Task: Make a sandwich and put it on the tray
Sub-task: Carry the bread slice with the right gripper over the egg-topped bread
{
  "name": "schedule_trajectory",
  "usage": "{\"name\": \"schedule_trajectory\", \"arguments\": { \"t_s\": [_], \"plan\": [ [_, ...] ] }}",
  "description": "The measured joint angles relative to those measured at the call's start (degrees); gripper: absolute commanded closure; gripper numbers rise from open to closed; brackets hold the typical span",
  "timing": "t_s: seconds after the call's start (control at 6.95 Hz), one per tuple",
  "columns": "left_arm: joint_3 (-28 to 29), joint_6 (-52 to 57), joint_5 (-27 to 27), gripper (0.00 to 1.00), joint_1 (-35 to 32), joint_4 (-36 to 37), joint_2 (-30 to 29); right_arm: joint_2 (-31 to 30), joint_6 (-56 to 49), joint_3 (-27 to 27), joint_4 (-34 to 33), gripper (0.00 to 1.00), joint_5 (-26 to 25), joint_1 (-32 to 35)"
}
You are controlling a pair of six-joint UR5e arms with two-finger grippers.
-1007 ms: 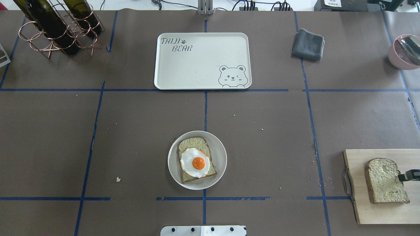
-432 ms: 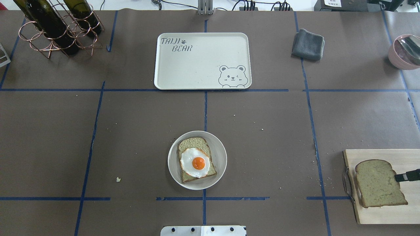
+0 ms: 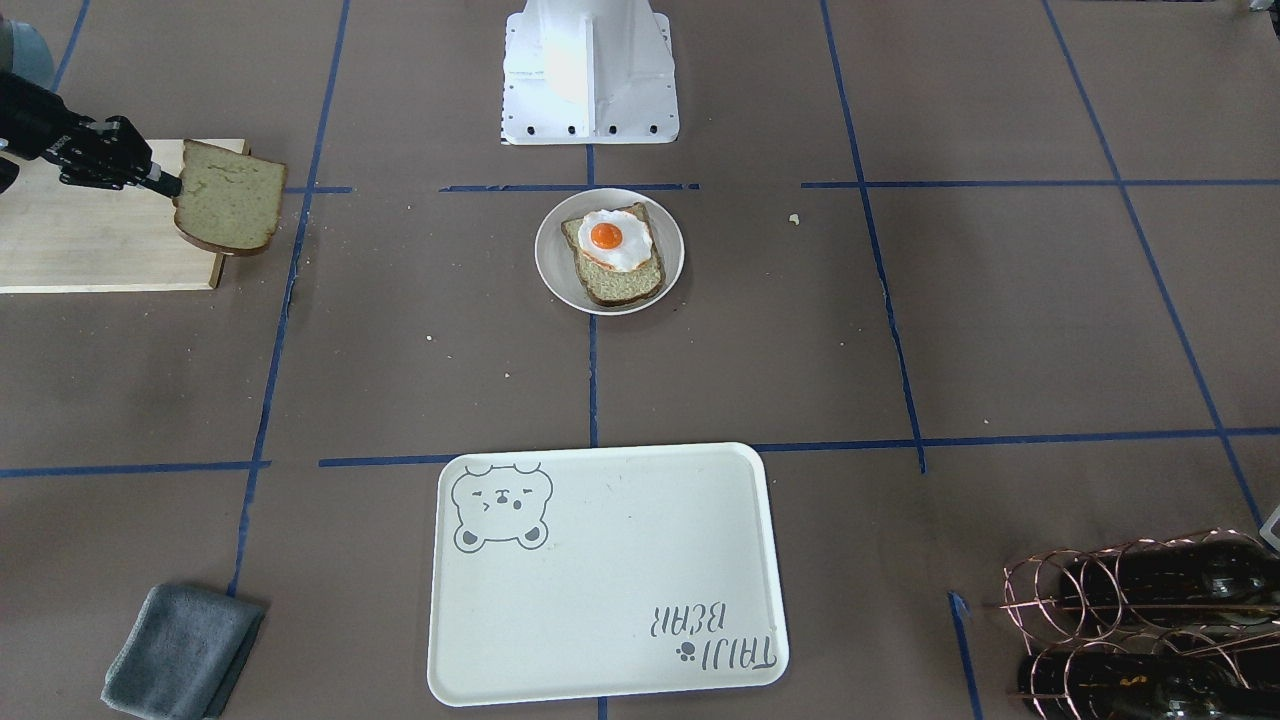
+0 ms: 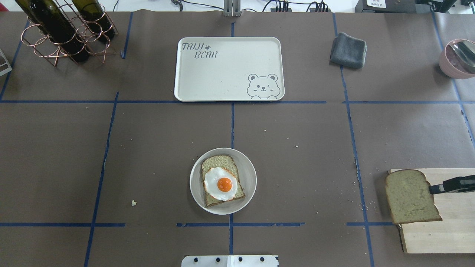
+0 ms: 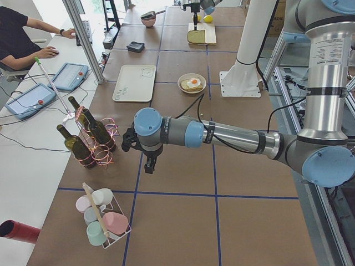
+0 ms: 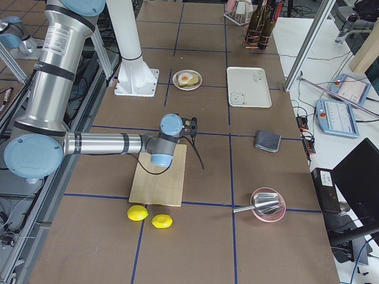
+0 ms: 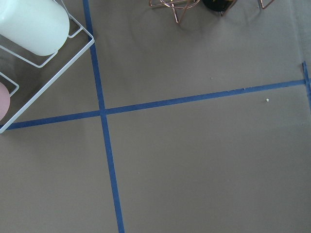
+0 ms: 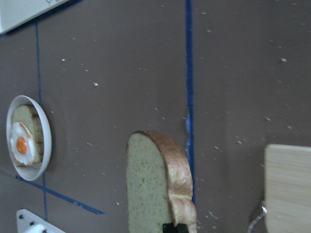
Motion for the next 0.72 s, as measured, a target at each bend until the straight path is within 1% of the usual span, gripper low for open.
{"name": "schedule_trajectory", "arguments": {
  "t_s": [0.29,0.43,0.58,0.72],
  "plan": [
    [-0.1,0.0,0.0,0.00,0.0,0.0,-0.1,13.1,11.9,-0.8,-0.7,1.00,0.1,-1.6],
    [-0.1,0.0,0.0,0.00,0.0,0.0,-0.1,19.6,17.3,-2.3,-0.9,1.00,-1.2,-4.3],
    [-0.2,0.0,0.0,0.00,0.0,-0.1,-0.2,24.8,21.1,-3.7,-1.5,1.00,-5.4,-9.1],
    [-0.2,0.0,0.0,0.00,0.0,-0.1,-0.2,28.5,22.7,-4.7,-3.2,1.00,-10.5,-14.4]
  ]
}}
